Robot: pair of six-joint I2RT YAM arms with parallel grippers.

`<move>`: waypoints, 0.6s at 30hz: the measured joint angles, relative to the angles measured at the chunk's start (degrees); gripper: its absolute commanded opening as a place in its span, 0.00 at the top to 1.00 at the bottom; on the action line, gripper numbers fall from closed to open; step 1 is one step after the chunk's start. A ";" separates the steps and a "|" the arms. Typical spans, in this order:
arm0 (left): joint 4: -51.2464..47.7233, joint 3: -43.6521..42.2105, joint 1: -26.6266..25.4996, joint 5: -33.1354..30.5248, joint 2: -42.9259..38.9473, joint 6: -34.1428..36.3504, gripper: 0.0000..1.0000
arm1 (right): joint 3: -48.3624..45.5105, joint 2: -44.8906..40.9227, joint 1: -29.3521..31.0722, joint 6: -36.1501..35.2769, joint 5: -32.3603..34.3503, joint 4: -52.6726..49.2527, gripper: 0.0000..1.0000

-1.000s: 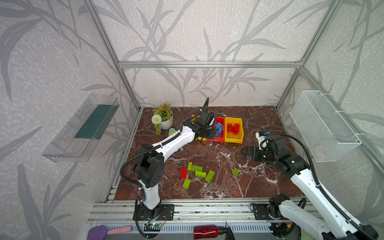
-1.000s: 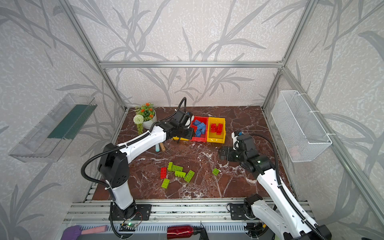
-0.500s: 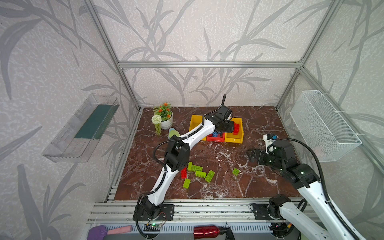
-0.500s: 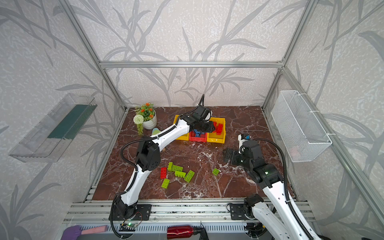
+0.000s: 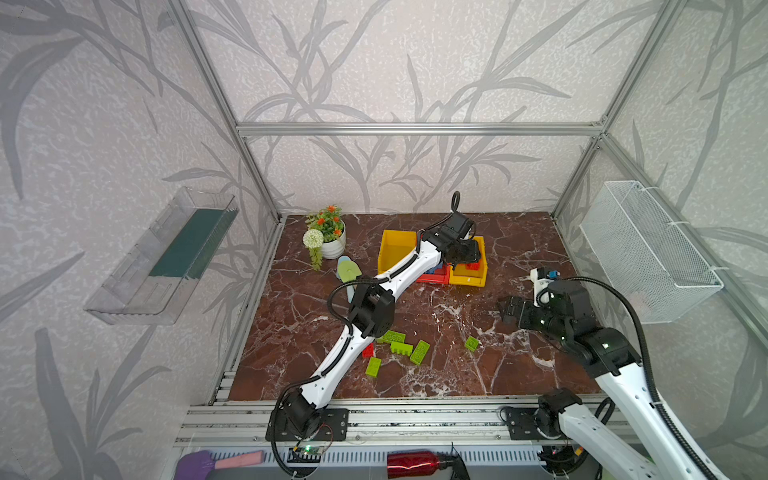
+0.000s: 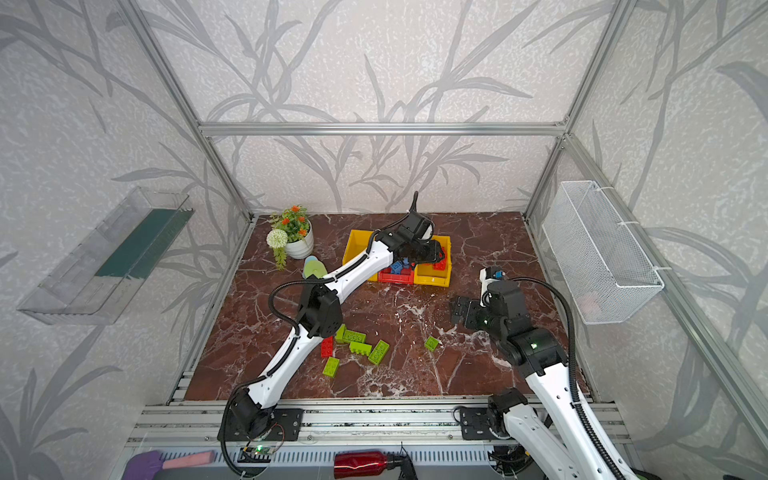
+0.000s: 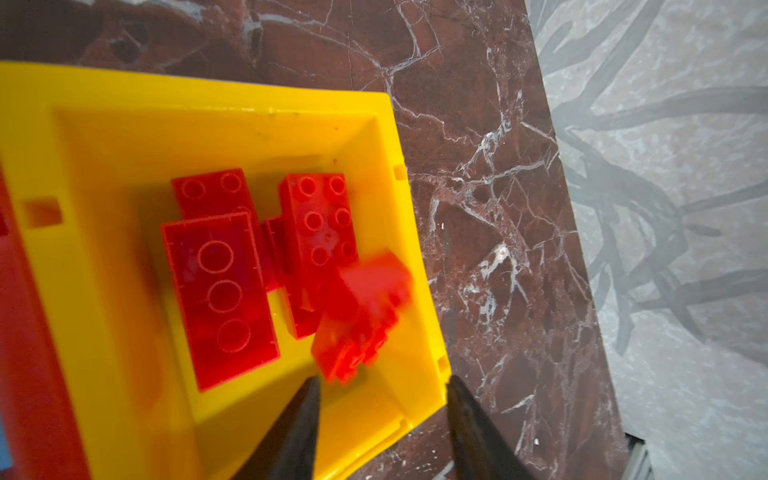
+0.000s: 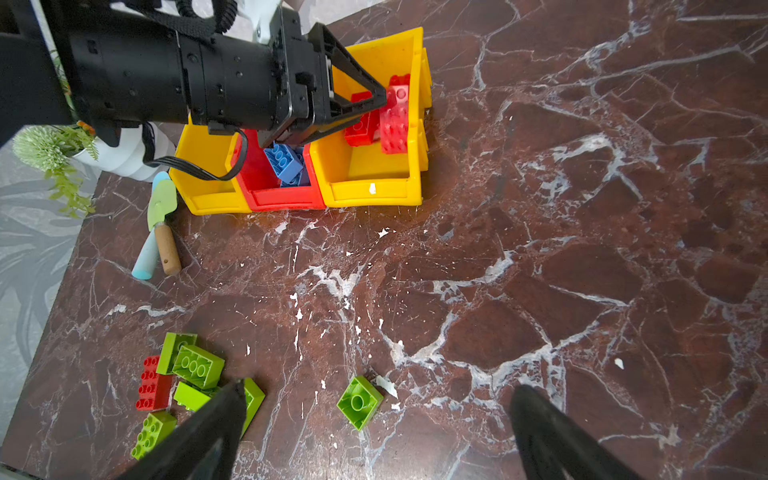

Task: Sort the legos into containers by color
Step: 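Open the left gripper to drop the red brick into the yellow bin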

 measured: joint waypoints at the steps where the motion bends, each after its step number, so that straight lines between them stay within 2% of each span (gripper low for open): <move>1: 0.11 0.00 0.17 0.00 0.04 -0.33 0.31 | 0.00 0.13 -0.15 -0.09 0.00 0.00 0.01; 10: 1.03 -1.51 0.46 -0.28 -0.94 -0.09 0.30 | 0.02 2.14 -0.81 -0.37 -0.37 0.11 0.01; 13: 1.46 -8.09 0.00 -1.70 -5.46 0.90 0.30 | 0.00 2.47 -0.83 -0.37 -0.85 0.22 0.01; 18: 5.44 -28.76 -0.68 -5.62 -21.64 1.40 0.30 | 0.00 2.43 -0.83 -0.35 -2.12 0.39 0.01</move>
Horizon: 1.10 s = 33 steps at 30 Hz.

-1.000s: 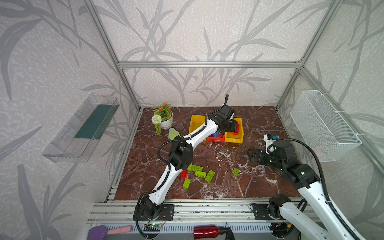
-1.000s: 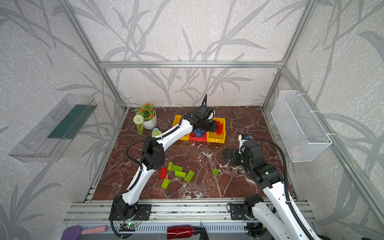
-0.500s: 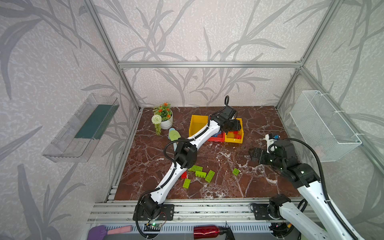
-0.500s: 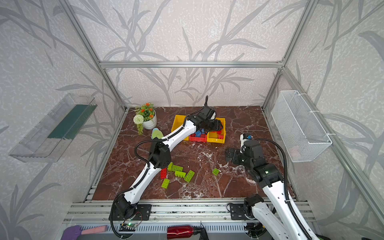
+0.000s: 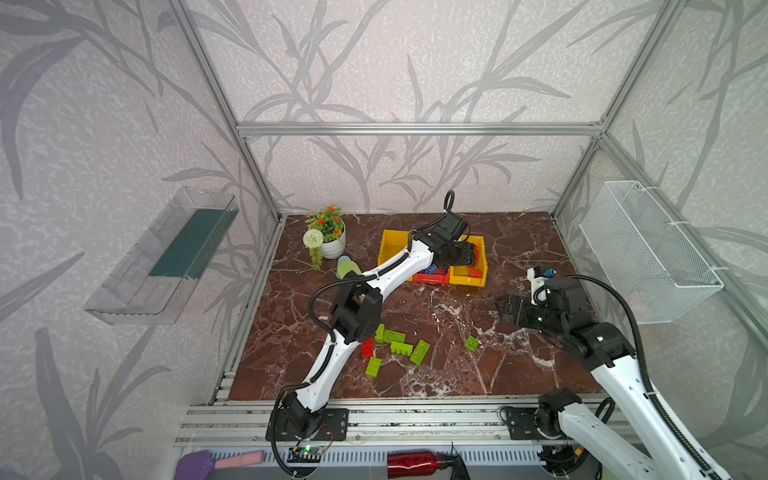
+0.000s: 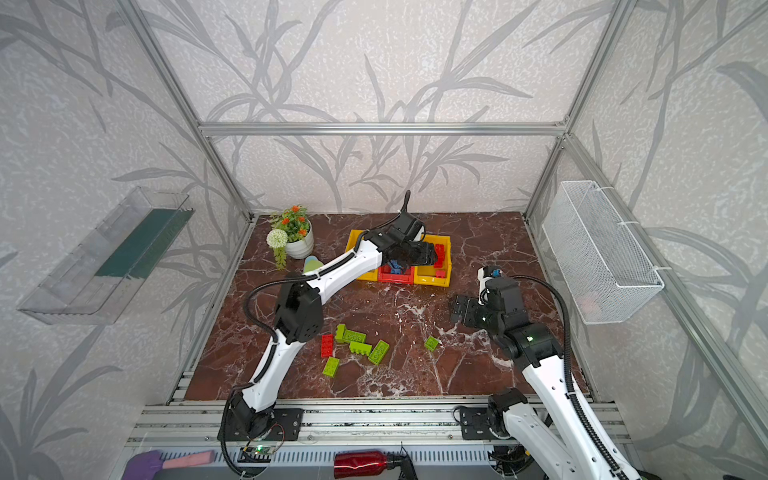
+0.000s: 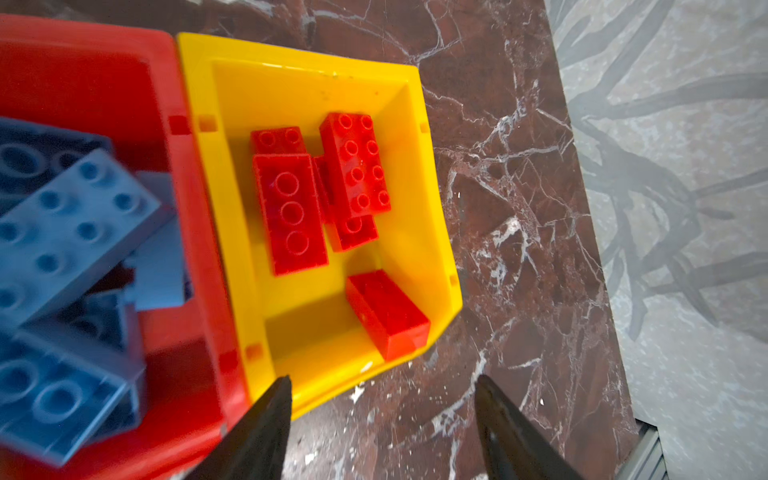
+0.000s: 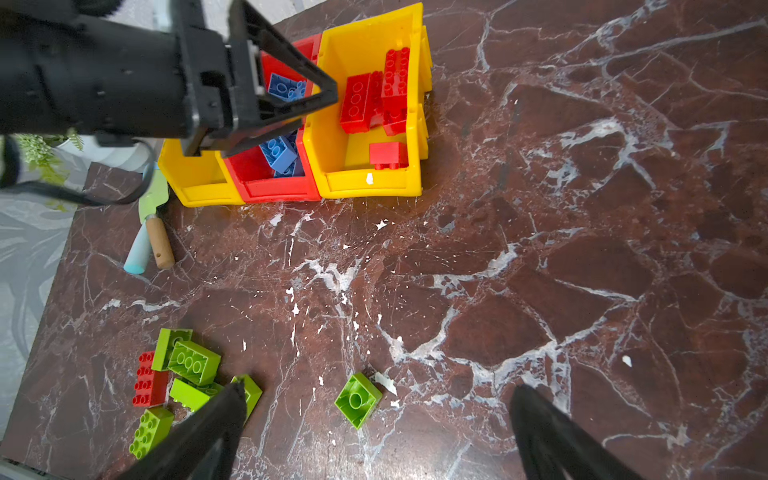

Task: Sort the legos into containers by color
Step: 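Move the left gripper to the red brick beside the lime-green bricks, then lower the left gripper and grasp the red brick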

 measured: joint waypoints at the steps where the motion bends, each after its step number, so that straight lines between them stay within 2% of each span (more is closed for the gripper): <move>1: 1.11 -3.93 -0.04 -0.72 -3.21 0.00 0.30 | 0.00 0.00 0.00 0.00 -0.20 0.02 0.01; 9: 8.09 -40.17 -0.83 -9.40 -34.38 -1.27 0.30 | 0.00 1.14 0.15 0.09 -3.54 1.27 0.01; 14: 6.14 -58.62 -1.88 -15.67 -49.77 -4.55 0.31 | 0.00 3.04 1.44 0.39 -4.72 2.89 0.01; 18: 3.63 -71.08 -2.67 -19.17 -61.16 -9.22 0.31 | 0.00 4.37 4.72 0.70 -4.35 3.78 0.01; 24: 1.03 -80.24 -2.97 -21.99 -70.05 -14.27 0.31 | 0.02 7.04 12.20 1.57 -1.90 4.59 0.01; 29: -0.11 -82.64 -2.97 -24.09 -70.51 -16.20 0.31 | 0.46 9.07 17.05 2.51 0.76 4.72 0.01; 33: -0.35 -83.58 -2.97 -25.94 -69.02 -17.20 0.31 | 0.90 9.49 18.58 3.17 2.25 4.72 0.01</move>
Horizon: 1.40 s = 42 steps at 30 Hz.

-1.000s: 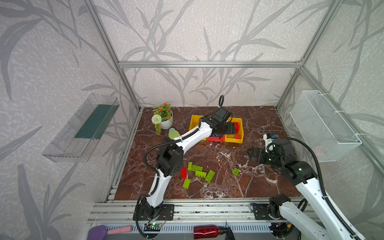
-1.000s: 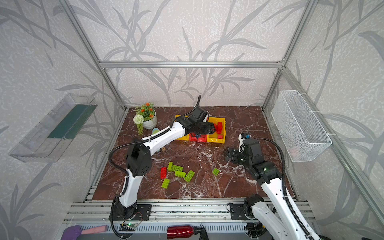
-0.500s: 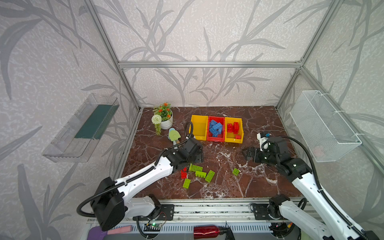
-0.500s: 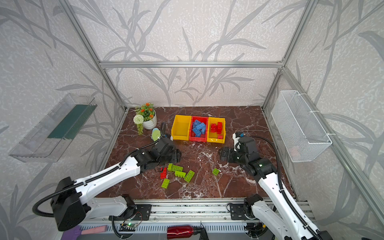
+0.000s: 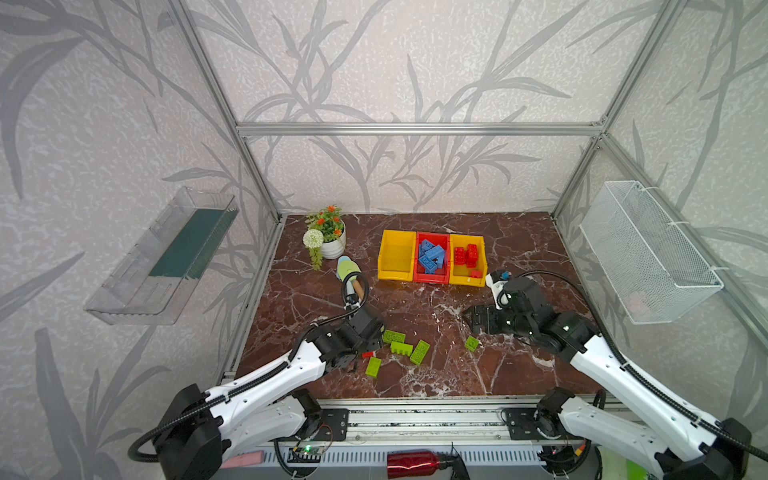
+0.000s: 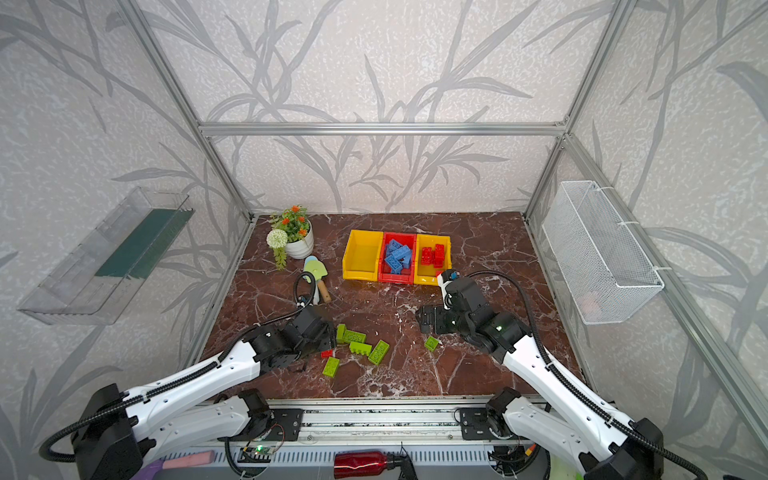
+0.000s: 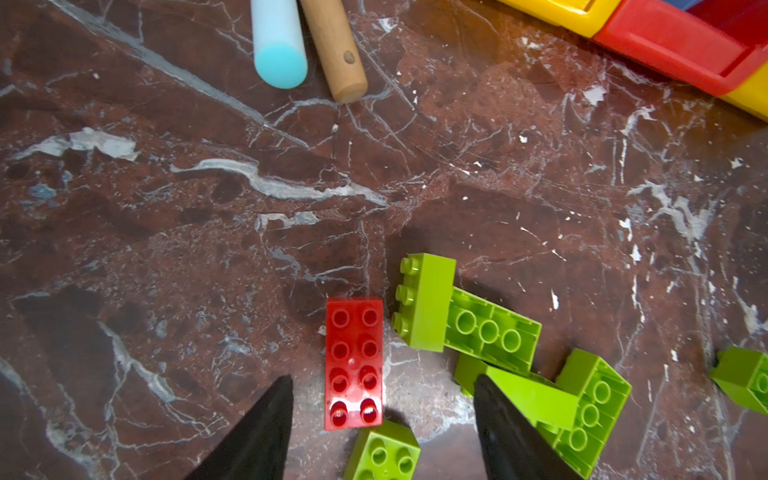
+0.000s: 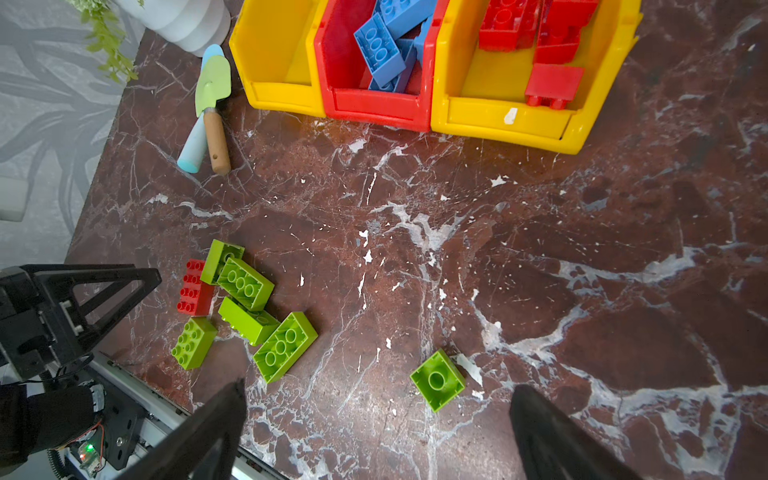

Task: Sort the legos into containers by color
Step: 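Lower the left gripper and grasp the red brick, then carry the red brick with the left gripper over the yellow bin of red bricks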

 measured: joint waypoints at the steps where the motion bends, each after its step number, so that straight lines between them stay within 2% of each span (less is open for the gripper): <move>1: 0.07 -0.26 0.00 -0.24 0.50 -0.02 0.31 | 0.17 0.04 0.15 0.17 0.35 0.00 0.01; 14: 4.44 -3.45 1.09 -0.04 7.87 -0.20 0.37 | 0.85 0.81 0.79 0.98 2.38 0.02 0.01; 21: 8.46 -4.48 3.93 2.16 11.89 0.83 0.52 | 0.85 1.31 0.79 0.98 2.73 0.00 0.01; 25: 10.64 -4.24 5.03 2.91 14.64 1.90 0.56 | 0.85 1.31 0.79 0.98 2.97 -0.02 0.01; 30: 12.26 -2.67 5.55 3.19 17.14 2.91 0.71 | 0.85 1.29 0.79 0.96 3.78 -0.09 0.01; 33: 11.91 -1.92 5.70 3.61 17.59 3.23 0.77 | 0.85 1.29 0.81 0.96 3.98 -0.17 0.01; 42: 3.30 2.93 5.73 4.22 13.42 4.33 0.81 | 0.85 1.29 0.81 0.94 4.22 0.07 0.01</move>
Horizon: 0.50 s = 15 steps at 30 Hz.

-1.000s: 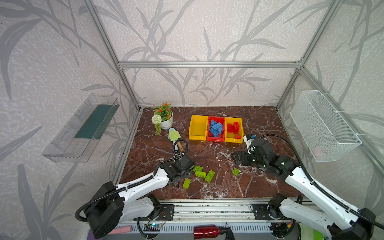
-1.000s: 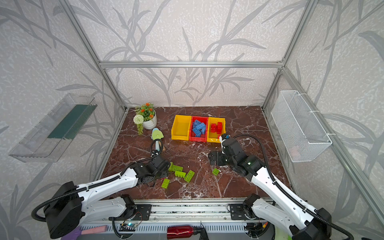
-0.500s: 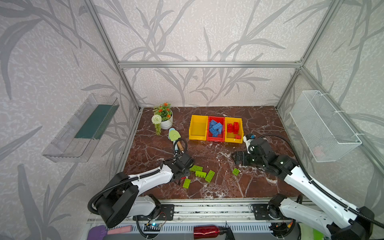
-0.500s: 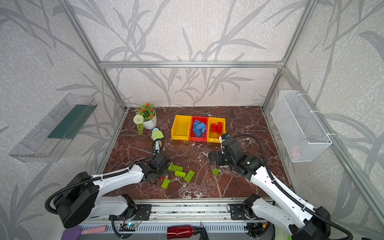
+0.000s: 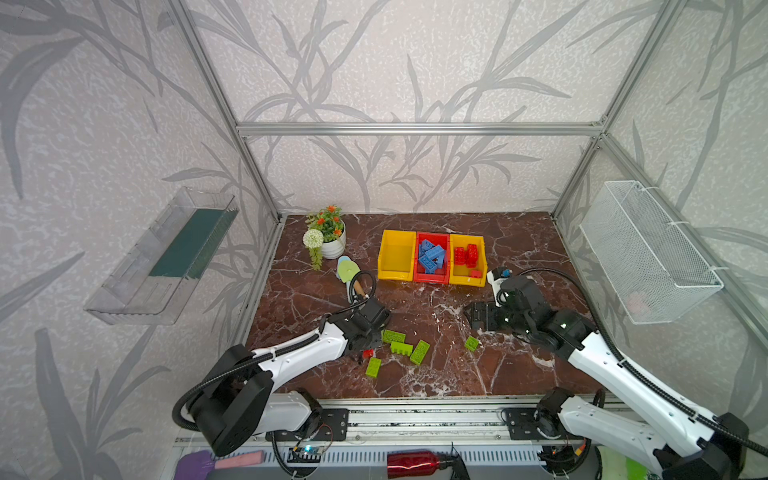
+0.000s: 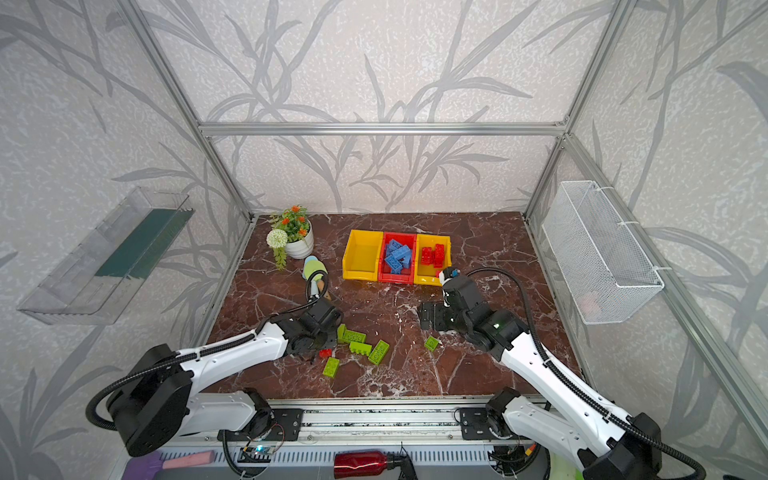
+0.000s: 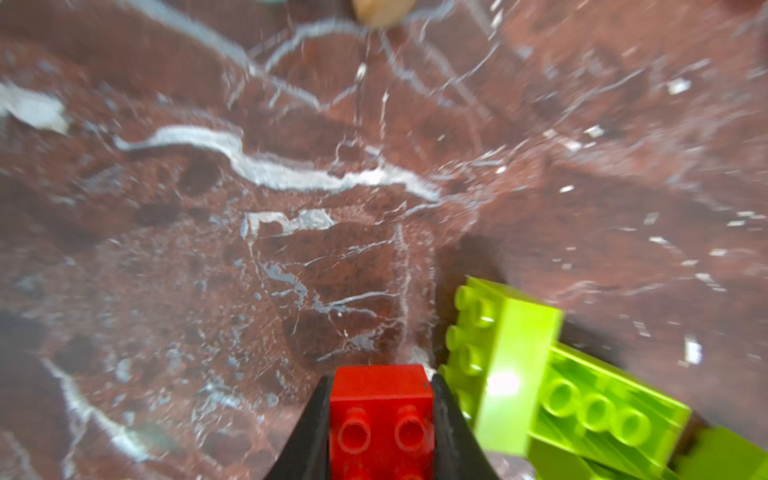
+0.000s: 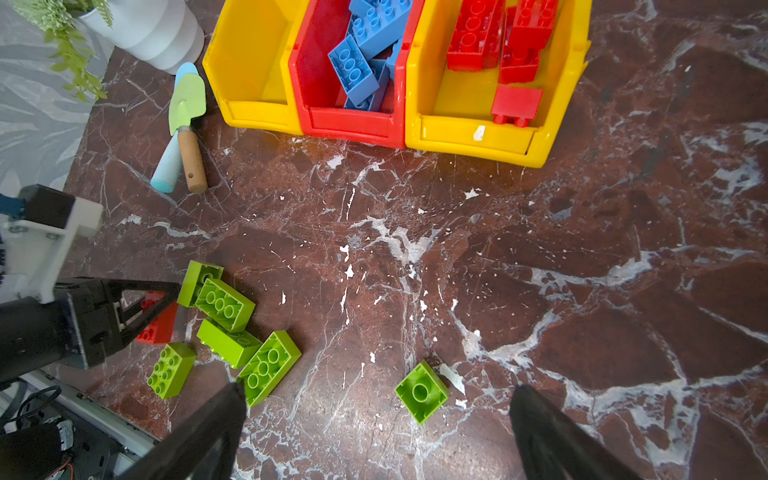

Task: Sort the legos into containers by color
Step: 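Carry the red brick with the left gripper over the yellow bin of red bricks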

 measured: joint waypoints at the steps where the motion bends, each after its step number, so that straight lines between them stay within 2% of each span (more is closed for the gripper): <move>1: -1.01 1.40 0.00 -0.22 -0.63 0.35 0.81 | 0.00 0.00 0.00 -0.02 0.00 0.00 0.01; 8: -5.57 13.90 0.00 -0.72 0.57 3.37 0.81 | 0.00 -0.96 -0.02 -0.37 0.63 -0.04 0.01; 15: -6.60 35.54 0.00 0.31 15.37 8.15 0.83 | 0.00 -4.04 -0.46 -1.14 2.08 -0.94 0.01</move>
